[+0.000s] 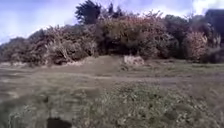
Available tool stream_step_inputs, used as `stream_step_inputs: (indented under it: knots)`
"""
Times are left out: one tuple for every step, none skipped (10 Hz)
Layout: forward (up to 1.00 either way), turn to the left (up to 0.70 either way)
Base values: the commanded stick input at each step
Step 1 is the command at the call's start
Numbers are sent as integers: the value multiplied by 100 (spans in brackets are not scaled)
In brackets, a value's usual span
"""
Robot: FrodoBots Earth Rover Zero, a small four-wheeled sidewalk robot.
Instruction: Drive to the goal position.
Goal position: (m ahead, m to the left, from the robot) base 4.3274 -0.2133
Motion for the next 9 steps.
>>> stream_step_inputs:
  knots:
    - [70, 0]
    - [70, 0]
    - [70, 0]
    - [70, 0]
    - [70, 0]
    - [70, 0]
    - [70, 0]
    - [70, 0]
    - [70, 0]
